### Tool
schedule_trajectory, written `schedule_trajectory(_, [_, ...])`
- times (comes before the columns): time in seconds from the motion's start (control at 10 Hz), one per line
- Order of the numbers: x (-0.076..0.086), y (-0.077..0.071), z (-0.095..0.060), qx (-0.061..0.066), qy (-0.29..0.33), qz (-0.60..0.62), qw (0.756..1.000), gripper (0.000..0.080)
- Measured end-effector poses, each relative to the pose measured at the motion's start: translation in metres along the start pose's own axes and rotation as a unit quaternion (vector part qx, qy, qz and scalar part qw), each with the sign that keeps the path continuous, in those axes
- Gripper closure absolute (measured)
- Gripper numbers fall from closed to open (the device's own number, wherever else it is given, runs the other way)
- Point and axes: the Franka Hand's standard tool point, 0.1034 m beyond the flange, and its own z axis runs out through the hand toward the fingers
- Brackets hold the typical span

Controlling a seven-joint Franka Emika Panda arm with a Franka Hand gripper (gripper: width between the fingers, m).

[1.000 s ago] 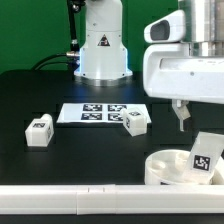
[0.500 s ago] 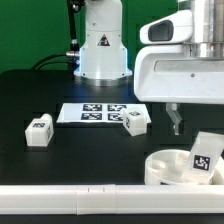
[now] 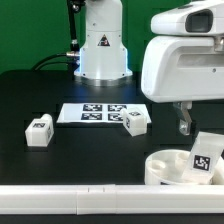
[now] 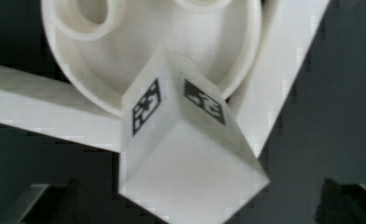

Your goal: Assemble stool

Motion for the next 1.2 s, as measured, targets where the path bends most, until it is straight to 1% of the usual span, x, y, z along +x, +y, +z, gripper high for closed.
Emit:
schedule_trajectory(0.1, [0.0, 0.002, 0.0, -0.004, -0.002, -0.029, 1.0, 0.0151])
schedule_trajectory(0.2, [0.0, 0.005, 0.001, -0.012, -0.004, -0.073, 0.997, 0.0151])
schedule_trajectory(0.3, [0.004, 0.009, 0.004, -0.028, -0.012, -0.193, 0.981, 0.0151])
schedule_trajectory(0.5, [0.002, -0.002, 0.015, -0.039, -0.03, -0.291, 0.955, 0.0151])
schedule_trajectory(0.6, [0.001, -0.003, 0.022, -0.04, -0.037, -0.318, 0.947, 0.0151])
schedule_trajectory(0.7, [0.0, 0.004, 0.023, -0.039, -0.039, -0.326, 0.944, 0.0151])
schedule_trajectory(0.8, [-0.001, 0.013, 0.023, -0.04, -0.039, -0.313, 0.948, 0.0151])
schedule_trajectory(0.9, [-0.001, 0.011, 0.023, -0.041, -0.038, -0.294, 0.954, 0.0151])
schedule_trajectory(1.0, [-0.001, 0.011, 0.023, -0.041, -0.038, -0.294, 0.954, 0.0241])
schedule_trajectory(1.1, [-0.001, 0.012, 0.024, -0.041, -0.038, -0.287, 0.956, 0.0241])
schedule_trajectory(1.2, [-0.001, 0.012, 0.023, -0.043, -0.036, -0.245, 0.968, 0.0456])
